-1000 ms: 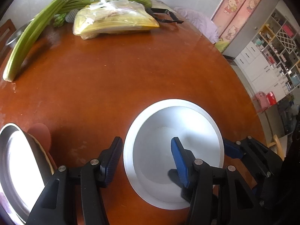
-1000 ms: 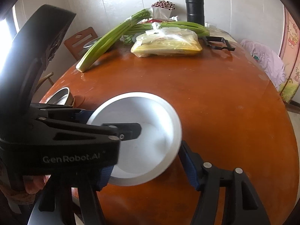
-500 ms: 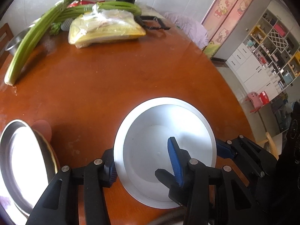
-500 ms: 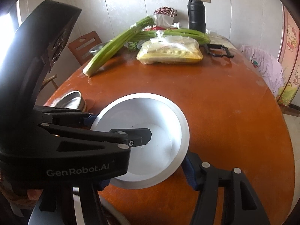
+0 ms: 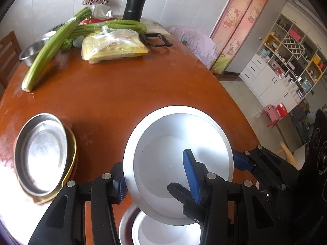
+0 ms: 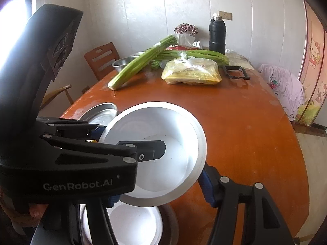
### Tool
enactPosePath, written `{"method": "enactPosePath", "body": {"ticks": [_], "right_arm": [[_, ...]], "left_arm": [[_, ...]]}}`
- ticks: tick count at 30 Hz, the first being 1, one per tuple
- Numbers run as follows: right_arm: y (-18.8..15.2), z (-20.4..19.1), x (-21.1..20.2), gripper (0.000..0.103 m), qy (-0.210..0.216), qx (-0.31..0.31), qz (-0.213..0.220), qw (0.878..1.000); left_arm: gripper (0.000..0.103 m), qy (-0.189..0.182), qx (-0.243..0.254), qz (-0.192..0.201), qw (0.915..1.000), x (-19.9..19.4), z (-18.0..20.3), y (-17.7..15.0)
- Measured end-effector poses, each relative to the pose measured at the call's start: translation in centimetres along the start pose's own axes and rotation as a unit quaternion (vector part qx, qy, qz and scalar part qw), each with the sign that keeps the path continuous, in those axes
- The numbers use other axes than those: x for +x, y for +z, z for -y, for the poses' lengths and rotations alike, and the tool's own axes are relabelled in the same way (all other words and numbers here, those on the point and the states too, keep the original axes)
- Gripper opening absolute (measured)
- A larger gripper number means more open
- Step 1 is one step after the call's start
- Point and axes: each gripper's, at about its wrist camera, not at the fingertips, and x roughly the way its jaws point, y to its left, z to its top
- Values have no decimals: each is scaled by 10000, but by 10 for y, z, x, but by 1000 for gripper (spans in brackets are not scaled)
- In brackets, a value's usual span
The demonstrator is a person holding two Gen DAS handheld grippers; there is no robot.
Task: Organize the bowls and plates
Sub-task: 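Lift the second noodle bowl and lower it into the first noodle bowl, then open the left gripper and withdraw from the stacked noodle bowls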
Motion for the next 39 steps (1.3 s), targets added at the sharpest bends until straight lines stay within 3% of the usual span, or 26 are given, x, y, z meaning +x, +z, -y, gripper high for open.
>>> {"method": "enactPosePath", "body": {"ticks": [7,18,27,39], "right_arm": [[-20,-21,-27,63,59,-122,33,9999],[-57,-39,-29,63,56,-264,-276,9993],[-69,-36,-15,63,152,-201,-524,9983],[-73,-32,-13,63,-137,-253,-481,9984]], "left_arm": [[49,-22,23,38,10000,-25,4,-33],[49,9,-43,-195,9998,-23,2,-77],[49,130,-88,-200,9997,-15,-4,-85],[49,300,-200,-227,9991,-13,-17,-88]]}}
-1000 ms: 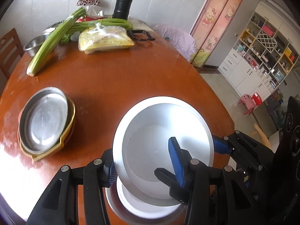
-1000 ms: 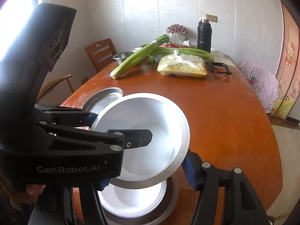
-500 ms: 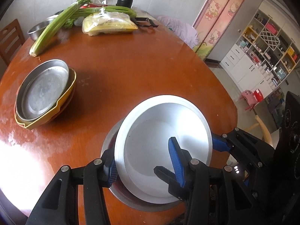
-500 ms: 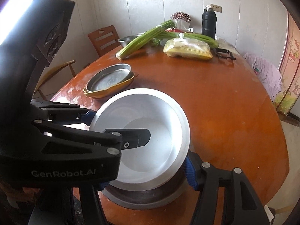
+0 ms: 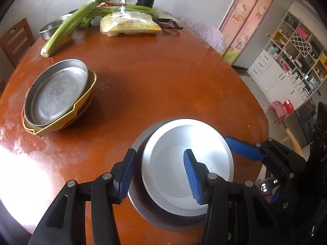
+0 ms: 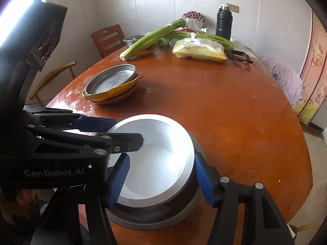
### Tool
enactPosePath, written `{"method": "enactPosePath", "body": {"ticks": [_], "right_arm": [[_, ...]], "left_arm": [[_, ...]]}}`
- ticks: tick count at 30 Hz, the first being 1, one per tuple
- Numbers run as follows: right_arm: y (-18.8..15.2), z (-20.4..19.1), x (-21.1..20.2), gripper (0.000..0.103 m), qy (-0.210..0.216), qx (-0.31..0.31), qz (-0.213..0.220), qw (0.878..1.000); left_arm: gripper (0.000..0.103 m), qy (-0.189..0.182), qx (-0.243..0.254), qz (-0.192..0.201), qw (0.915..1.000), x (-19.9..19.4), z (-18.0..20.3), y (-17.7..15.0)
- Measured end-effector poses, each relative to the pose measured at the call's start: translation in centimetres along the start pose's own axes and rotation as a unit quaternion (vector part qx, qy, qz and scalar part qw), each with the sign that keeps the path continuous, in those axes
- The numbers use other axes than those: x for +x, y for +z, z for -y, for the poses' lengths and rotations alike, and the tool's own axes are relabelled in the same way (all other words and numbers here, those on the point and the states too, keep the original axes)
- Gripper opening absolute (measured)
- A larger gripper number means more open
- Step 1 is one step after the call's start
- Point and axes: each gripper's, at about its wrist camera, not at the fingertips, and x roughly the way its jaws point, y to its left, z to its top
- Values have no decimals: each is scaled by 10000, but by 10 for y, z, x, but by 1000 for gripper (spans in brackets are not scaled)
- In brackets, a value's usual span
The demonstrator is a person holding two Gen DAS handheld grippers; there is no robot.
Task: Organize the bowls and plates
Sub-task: 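Open the left gripper and withdraw from the stacked noodle bowls, then close the left gripper on the steel bowl rim and lift it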
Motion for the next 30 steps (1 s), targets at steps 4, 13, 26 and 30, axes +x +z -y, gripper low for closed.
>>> {"method": "enactPosePath", "body": {"ticks": [4,13,26,30], "right_arm": [[-2,5,-4,63,-226,16,64,9997],[-11,20,2,66,-267,272,-60,9993],[-20,24,16,69,71,514,-355,9980],[-23,21,22,69,147,482,-484,9976]], "left_arm": [[49,142,-10,-2,9999,1,-3,-1],[50,130,-135,44,9998,-2,-13,-6],[52,71,-224,-285,9993,20,-12,-15],[57,57,-247,-368,9990,27,-11,-19]]}}
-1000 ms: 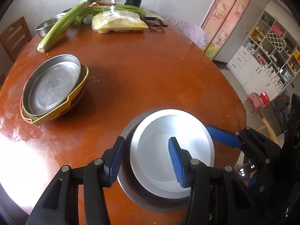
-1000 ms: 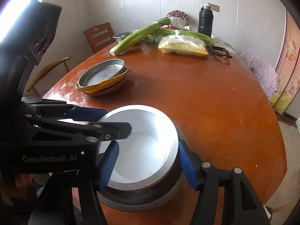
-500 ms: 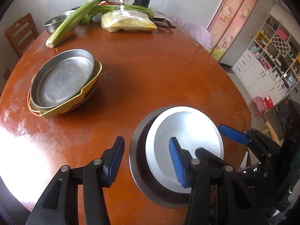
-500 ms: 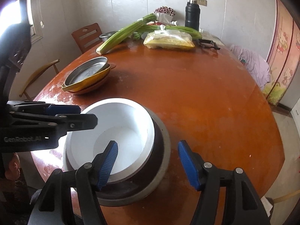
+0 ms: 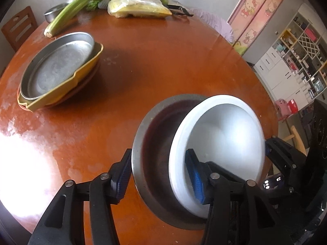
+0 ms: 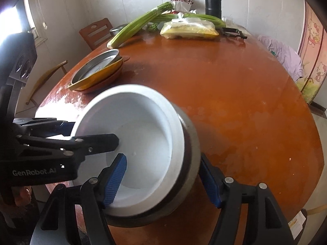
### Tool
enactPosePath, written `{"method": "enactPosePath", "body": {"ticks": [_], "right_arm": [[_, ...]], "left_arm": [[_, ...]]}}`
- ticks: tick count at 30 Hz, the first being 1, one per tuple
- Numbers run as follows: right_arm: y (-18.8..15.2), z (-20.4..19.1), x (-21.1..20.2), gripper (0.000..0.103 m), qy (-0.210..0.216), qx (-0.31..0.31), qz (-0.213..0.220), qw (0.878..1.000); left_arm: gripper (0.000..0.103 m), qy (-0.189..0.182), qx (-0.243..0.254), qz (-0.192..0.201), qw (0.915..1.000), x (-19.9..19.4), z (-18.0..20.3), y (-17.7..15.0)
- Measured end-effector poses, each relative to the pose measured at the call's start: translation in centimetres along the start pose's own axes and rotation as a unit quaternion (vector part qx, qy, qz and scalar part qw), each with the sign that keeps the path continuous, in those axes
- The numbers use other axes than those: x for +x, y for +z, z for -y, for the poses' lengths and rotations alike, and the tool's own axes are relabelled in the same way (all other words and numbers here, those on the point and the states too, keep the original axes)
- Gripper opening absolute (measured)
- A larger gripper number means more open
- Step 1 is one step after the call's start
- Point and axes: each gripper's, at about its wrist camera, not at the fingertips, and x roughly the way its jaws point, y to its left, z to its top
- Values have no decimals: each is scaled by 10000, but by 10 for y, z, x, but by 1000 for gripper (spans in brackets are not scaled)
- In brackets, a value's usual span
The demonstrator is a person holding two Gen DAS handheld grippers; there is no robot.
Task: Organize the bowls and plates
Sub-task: 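Close the left gripper on the steel bowl rim and lift it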
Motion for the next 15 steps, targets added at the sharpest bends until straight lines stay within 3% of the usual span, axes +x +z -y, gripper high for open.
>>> {"method": "enactPosePath", "body": {"ticks": [6,9,15], "right_arm": [[-1,2,5,69,338,180,-81,9992],[-1,0,3,69,298,169,-37,9994],[0,-4,1,68,251,123,14,9996]], "left_arm": [[57,-185,-136,-66,9997,5,-2,-5],[51,-318,-176,-66,9993,6,-2,-6],[51,-305,-219,-61,9993,4,-3,-4]]}}
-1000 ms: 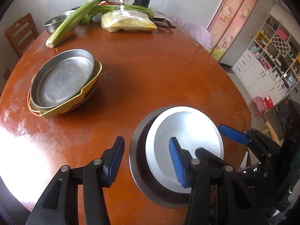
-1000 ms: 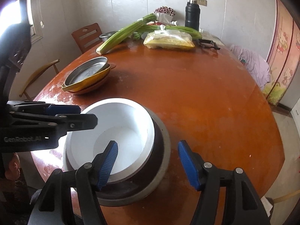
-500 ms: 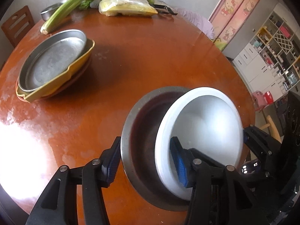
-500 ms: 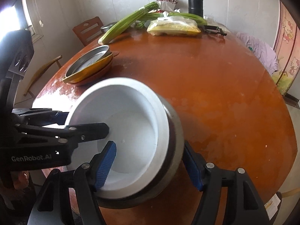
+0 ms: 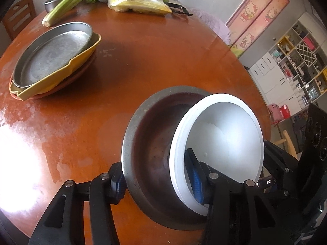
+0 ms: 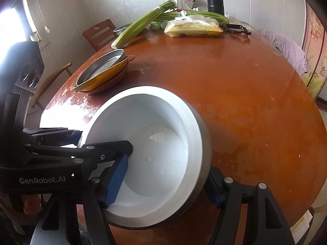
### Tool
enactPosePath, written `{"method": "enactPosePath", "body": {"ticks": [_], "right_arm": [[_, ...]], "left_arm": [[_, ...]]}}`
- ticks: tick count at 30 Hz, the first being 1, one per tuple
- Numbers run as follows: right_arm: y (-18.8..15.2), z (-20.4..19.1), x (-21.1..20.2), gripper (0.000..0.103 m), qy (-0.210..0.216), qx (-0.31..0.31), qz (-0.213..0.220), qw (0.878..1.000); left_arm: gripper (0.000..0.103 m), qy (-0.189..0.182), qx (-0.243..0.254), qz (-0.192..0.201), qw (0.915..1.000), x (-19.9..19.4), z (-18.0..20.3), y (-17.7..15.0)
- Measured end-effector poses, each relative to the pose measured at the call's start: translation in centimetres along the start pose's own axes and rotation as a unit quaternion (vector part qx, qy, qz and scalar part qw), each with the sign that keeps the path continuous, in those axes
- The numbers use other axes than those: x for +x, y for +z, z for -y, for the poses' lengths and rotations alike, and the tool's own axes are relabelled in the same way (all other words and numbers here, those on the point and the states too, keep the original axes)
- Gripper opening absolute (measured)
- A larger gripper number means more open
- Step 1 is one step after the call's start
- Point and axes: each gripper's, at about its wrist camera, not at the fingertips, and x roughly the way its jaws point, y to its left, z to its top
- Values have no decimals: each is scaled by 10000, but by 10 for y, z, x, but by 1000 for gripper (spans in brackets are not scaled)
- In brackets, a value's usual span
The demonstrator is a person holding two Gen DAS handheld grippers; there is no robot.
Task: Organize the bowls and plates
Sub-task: 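Close the left gripper on the steel bowl rim and lift it, then carry the steel bowl with noodle bowls over the pan stack with the left gripper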
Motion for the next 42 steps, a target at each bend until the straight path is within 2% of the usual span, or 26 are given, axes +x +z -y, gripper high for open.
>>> {"method": "enactPosePath", "body": {"ticks": [9,14,22,28,32,42], "right_arm": [[22,-12,-6,68,74,-86,181,9998],[41,-26,-5,68,138,-245,261,9993],[89,-62,0,68,325,-627,437,9965],[132,-95,5,68,557,-915,593,9925],[154,-114,18,68,647,-1071,581,9904],[168,-126,59,68,596,-1120,251,9916]], "left_arm": [[51,-2,-59,279,9996,-24,-12,16],[51,190,-13,498,9986,-43,-22,29],[52,434,-149,963,9943,-86,-57,56],[53,644,-329,1362,9880,-118,-94,80],[54,708,-470,1418,9862,-121,-116,93],[54,598,-727,1208,9882,-91,-155,109]]}}
